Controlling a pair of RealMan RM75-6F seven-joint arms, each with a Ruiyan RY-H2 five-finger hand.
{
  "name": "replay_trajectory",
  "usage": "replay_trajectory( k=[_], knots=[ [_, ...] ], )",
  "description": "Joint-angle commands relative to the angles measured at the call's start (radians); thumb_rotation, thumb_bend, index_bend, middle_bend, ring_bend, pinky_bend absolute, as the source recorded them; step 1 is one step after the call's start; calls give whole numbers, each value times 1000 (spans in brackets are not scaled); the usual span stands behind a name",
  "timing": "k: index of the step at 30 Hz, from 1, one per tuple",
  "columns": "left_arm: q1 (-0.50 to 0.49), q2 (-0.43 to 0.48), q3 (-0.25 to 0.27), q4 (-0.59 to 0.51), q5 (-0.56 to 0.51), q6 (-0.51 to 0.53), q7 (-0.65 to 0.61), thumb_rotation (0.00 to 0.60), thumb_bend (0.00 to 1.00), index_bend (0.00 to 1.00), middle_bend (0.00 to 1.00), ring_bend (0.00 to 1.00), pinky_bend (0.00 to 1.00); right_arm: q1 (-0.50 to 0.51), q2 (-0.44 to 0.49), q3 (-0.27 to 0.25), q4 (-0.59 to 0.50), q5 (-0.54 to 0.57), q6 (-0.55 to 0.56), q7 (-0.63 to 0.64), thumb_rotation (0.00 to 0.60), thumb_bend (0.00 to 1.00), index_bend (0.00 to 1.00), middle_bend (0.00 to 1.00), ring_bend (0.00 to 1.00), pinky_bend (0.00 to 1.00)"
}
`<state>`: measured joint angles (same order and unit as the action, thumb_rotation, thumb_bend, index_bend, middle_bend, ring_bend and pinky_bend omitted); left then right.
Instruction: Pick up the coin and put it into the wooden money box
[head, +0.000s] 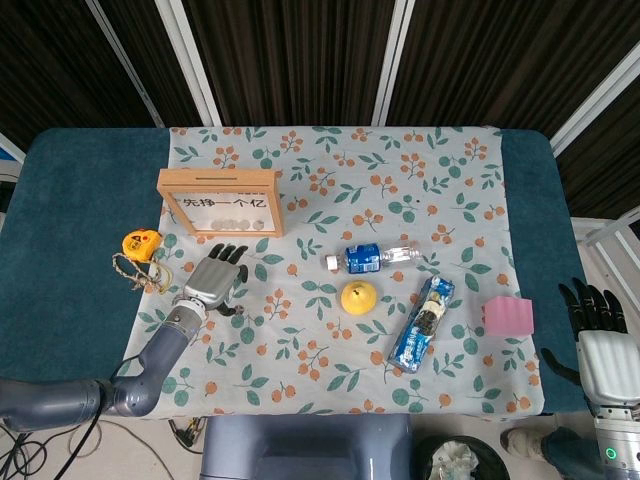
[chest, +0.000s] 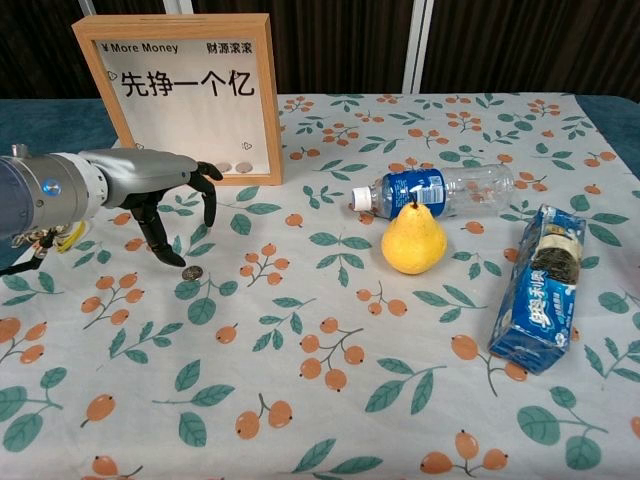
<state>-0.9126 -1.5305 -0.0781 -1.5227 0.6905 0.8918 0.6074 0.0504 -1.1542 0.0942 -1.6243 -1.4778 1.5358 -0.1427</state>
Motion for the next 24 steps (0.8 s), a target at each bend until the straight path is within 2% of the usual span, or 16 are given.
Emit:
replay_trajectory(
  k=[1,24],
  knots=[
    [1,-6,4,5,9,7,1,600,128,415,0,0,0,-1,0,1,-3,12,-4,-3,600,296,79,0,0,0],
    [-6,-23,17,2,0,32,39,600,106,422,0,0,0,-2,1,2,-7,17,-7,-5,600,296,79,0,0,0]
  ],
)
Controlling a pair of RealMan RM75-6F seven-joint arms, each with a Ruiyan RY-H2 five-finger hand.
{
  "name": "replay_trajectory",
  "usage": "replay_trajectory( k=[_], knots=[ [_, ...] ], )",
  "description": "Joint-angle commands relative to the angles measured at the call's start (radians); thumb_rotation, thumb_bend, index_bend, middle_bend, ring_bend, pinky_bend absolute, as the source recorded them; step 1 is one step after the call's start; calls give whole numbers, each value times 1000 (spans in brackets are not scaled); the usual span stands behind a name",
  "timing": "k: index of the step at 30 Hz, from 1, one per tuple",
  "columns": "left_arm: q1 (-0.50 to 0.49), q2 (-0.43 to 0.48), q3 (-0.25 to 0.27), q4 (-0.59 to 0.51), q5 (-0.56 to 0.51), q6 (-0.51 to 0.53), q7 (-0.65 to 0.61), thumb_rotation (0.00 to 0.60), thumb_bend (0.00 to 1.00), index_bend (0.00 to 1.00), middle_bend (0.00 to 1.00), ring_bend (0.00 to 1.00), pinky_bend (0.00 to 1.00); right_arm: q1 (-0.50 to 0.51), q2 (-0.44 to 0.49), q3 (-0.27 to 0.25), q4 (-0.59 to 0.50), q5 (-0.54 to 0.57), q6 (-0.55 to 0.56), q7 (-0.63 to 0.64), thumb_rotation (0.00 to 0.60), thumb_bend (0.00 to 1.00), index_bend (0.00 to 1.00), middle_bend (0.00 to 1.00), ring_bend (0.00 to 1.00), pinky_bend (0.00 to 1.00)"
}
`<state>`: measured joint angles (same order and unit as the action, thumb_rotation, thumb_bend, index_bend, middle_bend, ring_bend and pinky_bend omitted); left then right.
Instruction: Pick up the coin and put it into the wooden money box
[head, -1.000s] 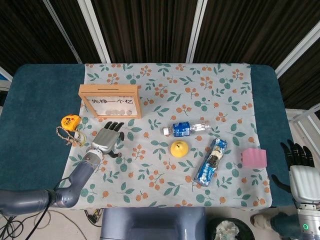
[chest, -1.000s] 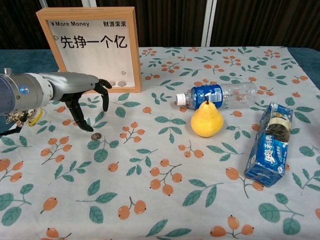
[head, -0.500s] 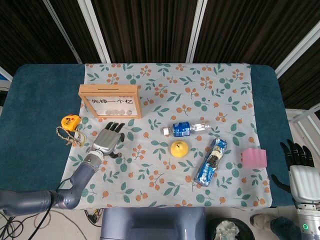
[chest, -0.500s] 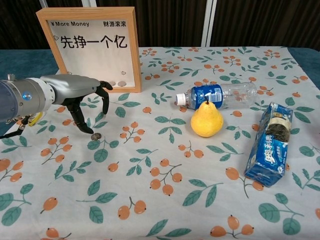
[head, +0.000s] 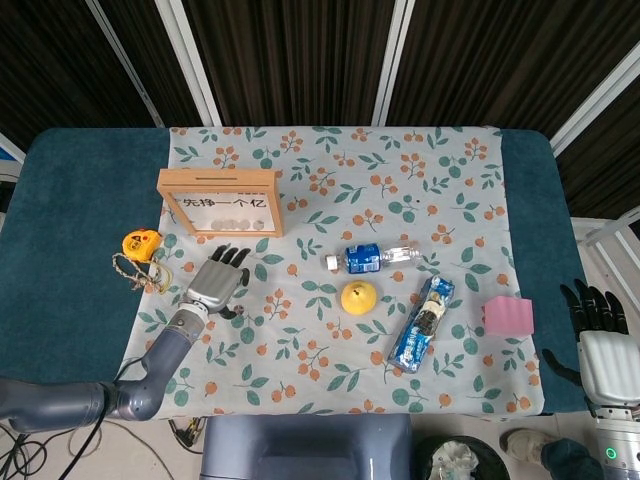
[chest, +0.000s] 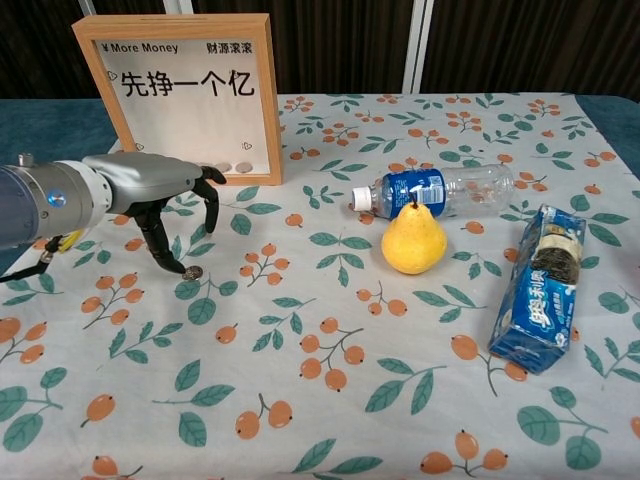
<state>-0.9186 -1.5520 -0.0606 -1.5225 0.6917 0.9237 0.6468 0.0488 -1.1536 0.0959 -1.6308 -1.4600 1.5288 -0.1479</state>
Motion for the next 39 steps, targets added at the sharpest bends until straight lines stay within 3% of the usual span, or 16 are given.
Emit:
replay_trajectory(
  k=[1,39],
  knots=[
    [0,-3,0,3,-1,0,-1,600,106,422,0,0,0,0,0,0,-1,0,0,0,600,297,79,0,0,0],
    [-1,-42,9,45,11,3,34,600,106,435,0,0,0,0,4,-1,-6,4,-6,2,600,297,79,0,0,0]
  ],
)
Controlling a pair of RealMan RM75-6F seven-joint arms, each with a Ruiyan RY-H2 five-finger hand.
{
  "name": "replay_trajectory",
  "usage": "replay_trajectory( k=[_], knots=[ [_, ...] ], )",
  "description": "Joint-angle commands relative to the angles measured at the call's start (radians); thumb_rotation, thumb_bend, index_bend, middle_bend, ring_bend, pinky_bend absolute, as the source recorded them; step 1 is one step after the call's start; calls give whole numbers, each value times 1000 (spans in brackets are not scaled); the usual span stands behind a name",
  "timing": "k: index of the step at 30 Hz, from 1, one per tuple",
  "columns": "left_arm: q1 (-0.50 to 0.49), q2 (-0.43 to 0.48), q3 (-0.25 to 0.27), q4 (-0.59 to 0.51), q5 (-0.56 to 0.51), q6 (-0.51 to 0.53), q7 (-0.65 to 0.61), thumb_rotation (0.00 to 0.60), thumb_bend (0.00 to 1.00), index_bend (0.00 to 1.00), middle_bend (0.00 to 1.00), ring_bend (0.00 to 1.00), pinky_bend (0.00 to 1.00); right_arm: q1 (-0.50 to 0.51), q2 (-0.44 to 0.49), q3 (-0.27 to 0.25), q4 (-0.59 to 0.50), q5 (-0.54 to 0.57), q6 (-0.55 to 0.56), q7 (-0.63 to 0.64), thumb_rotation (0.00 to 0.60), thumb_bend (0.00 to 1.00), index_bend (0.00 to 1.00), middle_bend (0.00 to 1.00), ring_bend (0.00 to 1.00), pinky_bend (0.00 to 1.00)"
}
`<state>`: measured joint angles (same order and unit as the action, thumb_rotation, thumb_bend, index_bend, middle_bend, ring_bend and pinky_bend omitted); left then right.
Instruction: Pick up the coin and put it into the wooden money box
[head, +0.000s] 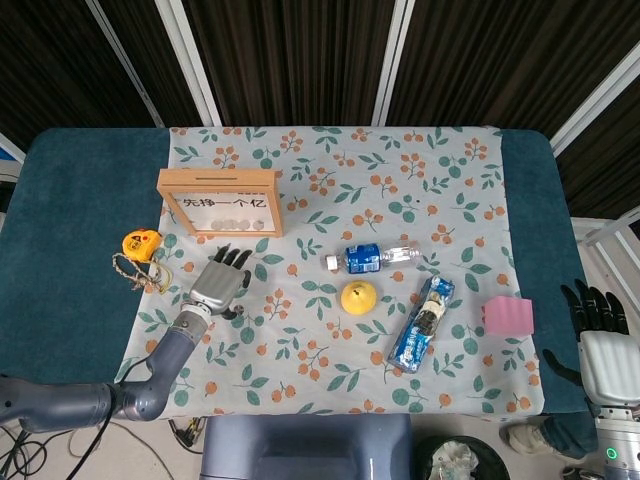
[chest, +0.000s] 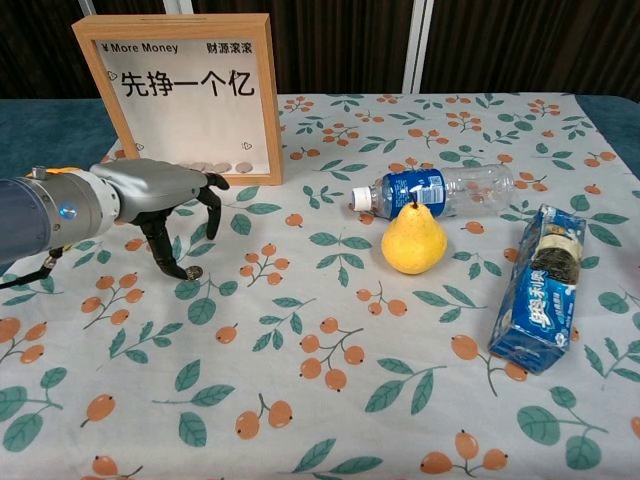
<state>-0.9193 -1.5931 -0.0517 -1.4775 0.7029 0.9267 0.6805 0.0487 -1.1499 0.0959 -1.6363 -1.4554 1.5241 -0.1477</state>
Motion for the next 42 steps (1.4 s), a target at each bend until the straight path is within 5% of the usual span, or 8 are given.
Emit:
replay_trajectory(
  k=[1,24,42],
  knots=[
    [0,-2,0,1,0,0,1,600,106,435,0,0,0,0,1,-1,-1,-1,-2,3,600,297,79,0,0,0],
    [-1,-19,10,10,-3,-4,23,600,115,500,0,0,0,3,7,-7,8,-16,-4,0,600,297,79,0,0,0],
    [-5,-16,19,-4,-11,-16,37,600,214,564,5,0,0,4,9,-6,3,-9,-7,-1,600,297,79,0,0,0]
  ],
)
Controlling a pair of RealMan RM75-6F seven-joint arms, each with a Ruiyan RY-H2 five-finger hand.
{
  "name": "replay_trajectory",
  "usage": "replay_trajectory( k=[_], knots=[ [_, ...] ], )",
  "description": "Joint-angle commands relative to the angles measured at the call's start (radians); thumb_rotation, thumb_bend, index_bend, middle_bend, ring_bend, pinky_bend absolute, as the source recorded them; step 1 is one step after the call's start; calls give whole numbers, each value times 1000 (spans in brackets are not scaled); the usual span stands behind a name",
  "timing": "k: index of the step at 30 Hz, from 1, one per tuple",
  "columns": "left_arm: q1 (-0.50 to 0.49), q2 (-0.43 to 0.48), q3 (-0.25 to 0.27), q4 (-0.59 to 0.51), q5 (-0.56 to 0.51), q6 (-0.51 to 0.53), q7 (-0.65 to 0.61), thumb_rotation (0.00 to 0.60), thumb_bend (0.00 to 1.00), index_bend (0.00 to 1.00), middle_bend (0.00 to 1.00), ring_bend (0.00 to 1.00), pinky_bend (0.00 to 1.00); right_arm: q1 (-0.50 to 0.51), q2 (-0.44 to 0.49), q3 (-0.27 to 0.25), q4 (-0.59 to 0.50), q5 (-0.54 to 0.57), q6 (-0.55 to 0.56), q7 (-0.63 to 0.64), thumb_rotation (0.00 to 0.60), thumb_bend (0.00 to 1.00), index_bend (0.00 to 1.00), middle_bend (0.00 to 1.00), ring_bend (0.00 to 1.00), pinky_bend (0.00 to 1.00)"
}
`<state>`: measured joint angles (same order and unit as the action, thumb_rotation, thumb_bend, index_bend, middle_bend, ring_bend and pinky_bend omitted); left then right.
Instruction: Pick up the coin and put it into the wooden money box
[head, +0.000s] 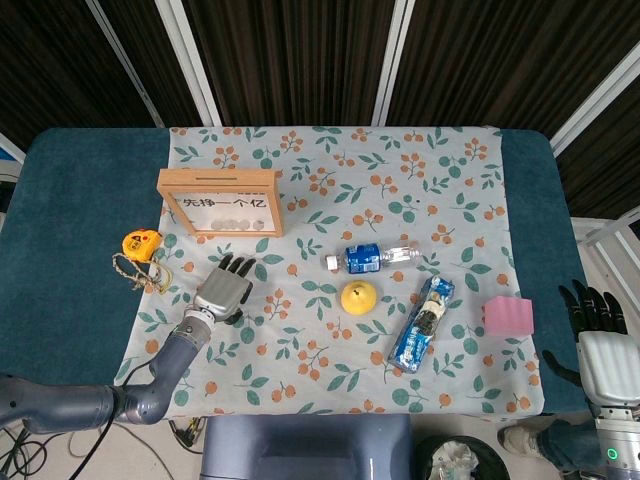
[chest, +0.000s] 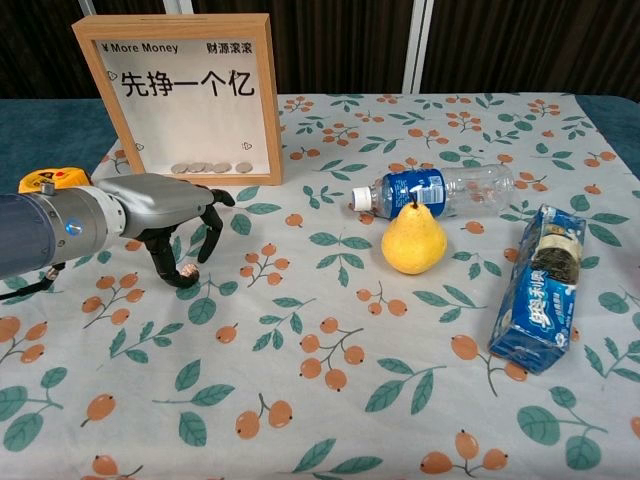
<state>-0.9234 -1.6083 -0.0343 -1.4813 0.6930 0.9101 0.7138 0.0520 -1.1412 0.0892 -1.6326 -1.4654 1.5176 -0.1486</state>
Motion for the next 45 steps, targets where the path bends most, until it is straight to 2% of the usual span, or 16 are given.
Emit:
replay_trajectory(
  k=[1,10,13,17,20,24,31,39,45],
  knots=[
    [-2,-1,3,-1,-2,1,6,600,216,565,5,0,0,1,0,1,-1,1,-1,-1,600,297,79,0,0,0],
    [-5,0,6,-7,-4,-3,7,600,302,576,13,0,0,0,-1,2,-2,6,-1,-1,600,296,79,0,0,0],
    [-4,1,7,-9,-1,-4,4,600,379,583,20,0,0,0,-1,2,-3,8,-2,-3,600,297,79,0,0,0],
    [-3,3,5,-12,9,-11,-11,600,529,592,27,0,0,0,-2,2,-3,9,-2,-5,600,296,79,0,0,0],
    [-3,5,3,-15,15,-13,-18,600,585,601,31,0,0,0,-2,2,-4,10,-2,-6,600,296,79,0,0,0],
    [-2,8,1,-19,22,-10,-24,600,623,610,36,0,0,0,-1,1,-6,12,-5,-8,600,297,79,0,0,0],
    [1,32,-12,-49,35,11,-37,600,627,636,48,0,0,0,-1,2,-7,15,-5,-11,600,296,79,0,0,0],
    [16,160,-58,-223,118,114,-48,600,625,650,69,0,0,-1,-1,3,-9,17,-5,-12,600,297,79,0,0,0],
    [15,337,-129,-427,94,140,-69,600,624,651,70,0,0,-2,-2,1,-11,15,-3,-18,600,296,79,0,0,0]
  ],
)
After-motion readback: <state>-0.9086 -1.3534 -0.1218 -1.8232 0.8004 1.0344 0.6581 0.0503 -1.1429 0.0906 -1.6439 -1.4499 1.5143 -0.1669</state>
